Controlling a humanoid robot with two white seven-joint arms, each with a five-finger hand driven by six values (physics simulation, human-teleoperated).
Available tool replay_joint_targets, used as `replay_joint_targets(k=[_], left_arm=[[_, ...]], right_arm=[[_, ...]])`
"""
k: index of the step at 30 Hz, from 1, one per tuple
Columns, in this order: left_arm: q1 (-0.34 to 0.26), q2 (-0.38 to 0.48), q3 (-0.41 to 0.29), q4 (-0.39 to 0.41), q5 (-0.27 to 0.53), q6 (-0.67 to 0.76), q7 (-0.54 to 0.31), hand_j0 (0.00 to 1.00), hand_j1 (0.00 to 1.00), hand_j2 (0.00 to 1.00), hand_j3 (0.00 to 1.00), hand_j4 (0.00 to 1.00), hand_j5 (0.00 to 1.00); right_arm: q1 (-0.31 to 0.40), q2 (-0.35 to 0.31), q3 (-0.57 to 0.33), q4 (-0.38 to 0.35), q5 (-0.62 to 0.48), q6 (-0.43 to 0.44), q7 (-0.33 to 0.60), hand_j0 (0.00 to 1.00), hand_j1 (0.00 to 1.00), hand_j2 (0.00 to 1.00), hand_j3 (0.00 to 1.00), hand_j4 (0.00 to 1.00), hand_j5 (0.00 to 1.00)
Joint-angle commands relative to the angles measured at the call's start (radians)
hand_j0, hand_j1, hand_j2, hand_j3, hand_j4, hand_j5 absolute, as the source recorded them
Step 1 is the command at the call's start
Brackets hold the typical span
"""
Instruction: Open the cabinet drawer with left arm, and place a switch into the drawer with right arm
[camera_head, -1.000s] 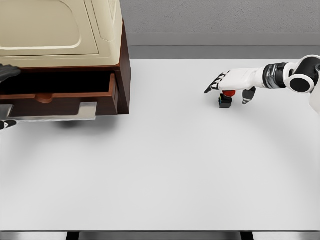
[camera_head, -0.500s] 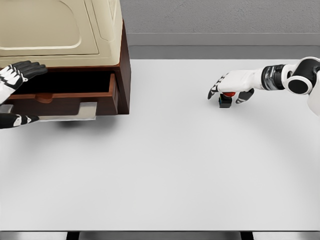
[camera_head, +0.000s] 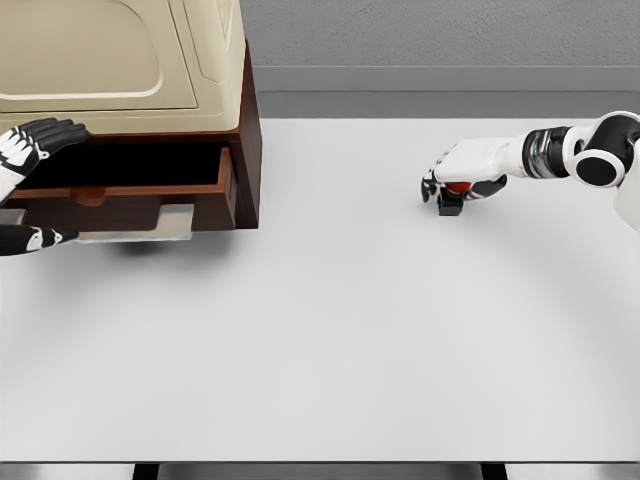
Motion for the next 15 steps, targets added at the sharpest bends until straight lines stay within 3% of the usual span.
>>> replay_joint_targets(k=[1,5,11,15], left_arm=[[0.0,-0.006,0.0,0.0,0.012,0.002,0.001,1.0,1.0,1.0,1.0,1.0,1.0],[0.0,-0.008,-0.002,0.0,0.012,0.002,0.001,1.0,1.0,1.0,1.0,1.0,1.0],[-0.002,-0.008,0.0,0.0,0.012,0.002,0.001,1.0,1.0,1.0,1.0,1.0,1.0],[-0.002,-0.008,0.0,0.0,0.012,0.002,0.001,1.0,1.0,1.0,1.0,1.0,1.0]], right_arm=[[0.002,-0.001,-0.002,-0.001,-0.004,0.002,0.0,0.54,0.54,0.54,0.54,0.54,0.54],[0.002,-0.001,-0.002,-0.001,-0.004,0.002,0.0,0.46,0.46,0.46,0.46,0.46,0.46],[-0.003,-0.001,-0.016,-0.013,-0.013,0.002,0.0,0.46,0.46,0.46,0.46,0.46,0.46],[0.003,-0.011,-0.068,-0.136,-0.024,0.002,0.0,0.45,0.45,0.45,0.45,0.45,0.45]])
